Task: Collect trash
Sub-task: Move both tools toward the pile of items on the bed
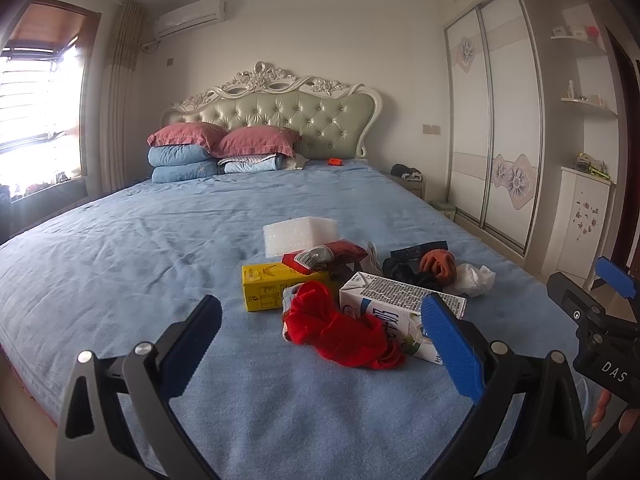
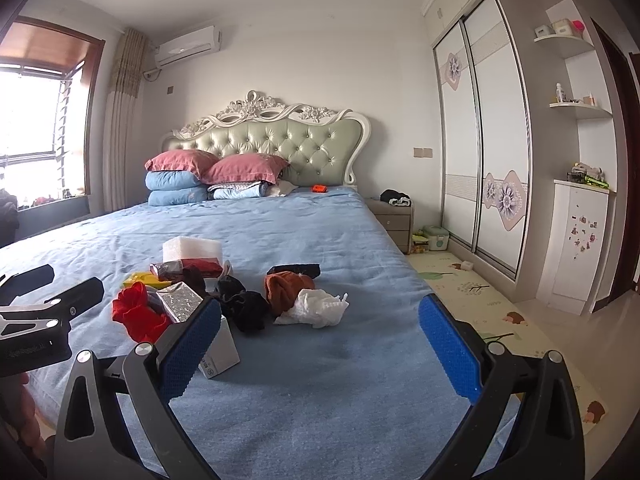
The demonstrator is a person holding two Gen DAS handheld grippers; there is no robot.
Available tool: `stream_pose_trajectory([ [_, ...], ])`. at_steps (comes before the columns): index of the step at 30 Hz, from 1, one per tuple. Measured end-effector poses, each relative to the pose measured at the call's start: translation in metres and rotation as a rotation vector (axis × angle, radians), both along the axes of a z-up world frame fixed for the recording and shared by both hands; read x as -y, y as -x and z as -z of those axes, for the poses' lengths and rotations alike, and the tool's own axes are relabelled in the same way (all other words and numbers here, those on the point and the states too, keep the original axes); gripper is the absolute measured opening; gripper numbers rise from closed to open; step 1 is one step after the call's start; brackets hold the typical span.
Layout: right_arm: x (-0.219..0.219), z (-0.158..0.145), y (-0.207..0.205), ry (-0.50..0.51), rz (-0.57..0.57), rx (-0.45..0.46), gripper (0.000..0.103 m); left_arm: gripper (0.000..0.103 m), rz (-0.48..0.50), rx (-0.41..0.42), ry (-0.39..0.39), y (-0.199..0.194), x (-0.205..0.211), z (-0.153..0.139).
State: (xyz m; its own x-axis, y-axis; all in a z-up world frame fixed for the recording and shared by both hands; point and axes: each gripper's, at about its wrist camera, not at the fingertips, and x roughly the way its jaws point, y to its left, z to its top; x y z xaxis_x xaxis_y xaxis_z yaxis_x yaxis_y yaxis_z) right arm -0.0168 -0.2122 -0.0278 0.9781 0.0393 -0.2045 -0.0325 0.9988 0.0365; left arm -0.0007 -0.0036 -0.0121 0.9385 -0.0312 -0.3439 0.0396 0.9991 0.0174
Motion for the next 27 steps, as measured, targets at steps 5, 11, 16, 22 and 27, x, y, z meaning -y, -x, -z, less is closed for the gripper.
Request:
stream_pose_trajectory([
  [5, 0.0003, 0.0009, -0.0009, 0.003, 0.006, -0.004, 0.095, 0.099, 0.000, -0.002, 0.001, 0.0004, -0.0006, 0.0005],
  [11, -0.0002, 0.0017, -0.0016, -0.001, -0.004, -0.006, 0.095, 0.100, 0.003, -0.001, 0.002, 0.0003, -0.0003, 0.0013],
  [16, -0.0021, 0.0014, -0.0002, -0.001, -0.015, 0.001, 0.095, 0.099, 0.002, -0.001, 0.002, 0.0002, 0.0001, 0.0013],
  [22, -0.0012, -0.0014, -0.0022, -0.020, -0.032, -0.007, 0.095, 0.100, -0.004, -0.005, 0.000, -0.0021, 0.0001, 0.0029],
  [27, -0.0036, -0.0010, -0.0028, -0.020, -0.041, -0.010, 0.095, 0.099, -0.005, -0.014, 0.014, -0.0036, -0.0038, 0.0047],
])
